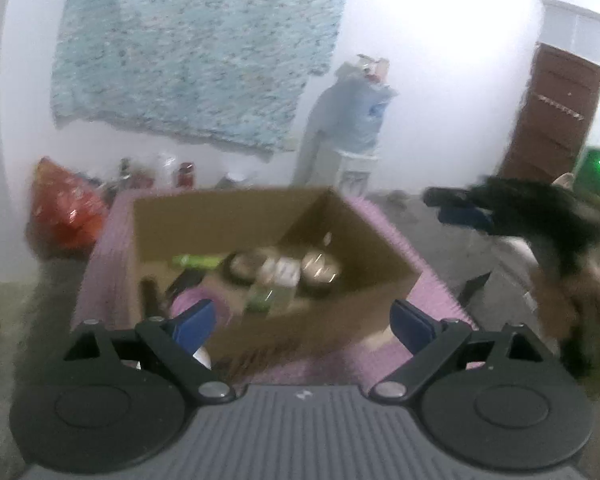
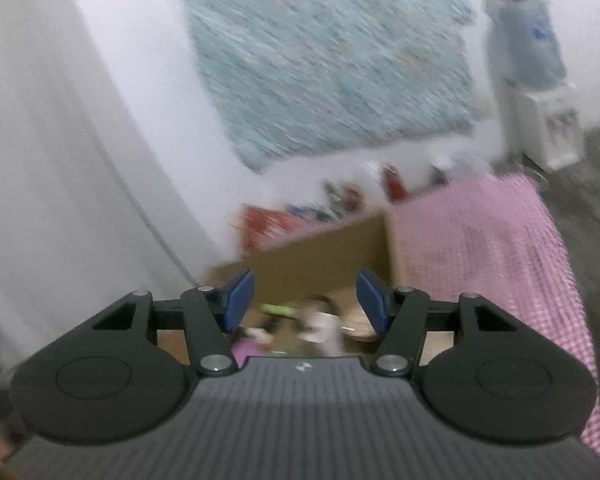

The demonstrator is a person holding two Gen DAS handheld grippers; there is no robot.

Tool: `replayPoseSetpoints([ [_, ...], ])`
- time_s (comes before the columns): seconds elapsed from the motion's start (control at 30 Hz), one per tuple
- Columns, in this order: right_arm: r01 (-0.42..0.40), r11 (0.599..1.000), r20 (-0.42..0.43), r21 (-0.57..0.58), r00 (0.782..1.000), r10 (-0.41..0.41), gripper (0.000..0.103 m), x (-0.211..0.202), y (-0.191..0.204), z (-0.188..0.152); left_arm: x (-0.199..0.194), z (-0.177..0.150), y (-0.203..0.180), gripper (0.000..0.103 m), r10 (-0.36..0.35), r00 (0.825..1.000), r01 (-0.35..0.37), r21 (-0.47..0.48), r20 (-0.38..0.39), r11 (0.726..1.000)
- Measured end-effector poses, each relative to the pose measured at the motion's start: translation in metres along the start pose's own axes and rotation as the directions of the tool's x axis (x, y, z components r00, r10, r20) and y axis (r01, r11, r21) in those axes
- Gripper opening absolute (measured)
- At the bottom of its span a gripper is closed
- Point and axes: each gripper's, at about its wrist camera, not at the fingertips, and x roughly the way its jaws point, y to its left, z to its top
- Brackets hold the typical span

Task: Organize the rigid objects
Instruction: 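Reach the right tool to the white supplement bottle and grasp its lid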

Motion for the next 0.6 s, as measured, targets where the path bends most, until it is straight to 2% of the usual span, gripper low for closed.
replayPoseSetpoints([
  [0.07,0.081,0.997,-0.080,0.003,0.994,-0.080,0.057,0.032,-0.015,-0.001,-0.006,-0.016,0.006,0.095,0.019,1.000,-0.019,-0.026,-0.010,0.999],
  [0.1,0.124,0.992,-0.132,-0.007,0.983,-0.124,0.057,0.050,-0.022,-0.005,-0.009,-0.022,0.010,0.095,0.024,1.000,-0.025,-0.040,-0.014,0.999],
  [0.2,0.242,0.969,-0.257,-0.051,0.934,-0.246,0.056,0.091,-0.034,-0.022,-0.018,-0.041,0.030,0.095,0.043,0.999,-0.045,-0.077,-0.027,0.996],
  [0.27,0.261,0.964,-0.308,-0.054,0.914,-0.265,0.056,0.102,-0.039,-0.035,-0.022,-0.050,0.039,0.095,0.059,0.998,-0.062,-0.088,-0.035,0.994],
  [0.37,0.255,0.967,-0.317,-0.020,0.915,-0.249,0.056,0.094,-0.037,-0.045,-0.024,-0.058,0.056,0.095,0.063,0.997,-0.067,-0.096,-0.040,0.993],
  [0.5,0.271,0.961,-0.323,-0.053,0.906,-0.273,0.056,0.089,-0.024,-0.050,-0.018,-0.061,0.066,0.095,0.048,0.998,-0.051,-0.100,-0.038,0.994],
  [0.6,0.292,0.952,-0.294,-0.093,0.905,-0.306,0.056,0.087,-0.010,-0.049,-0.010,-0.063,0.068,0.095,0.039,0.999,-0.043,-0.089,-0.038,0.995],
])
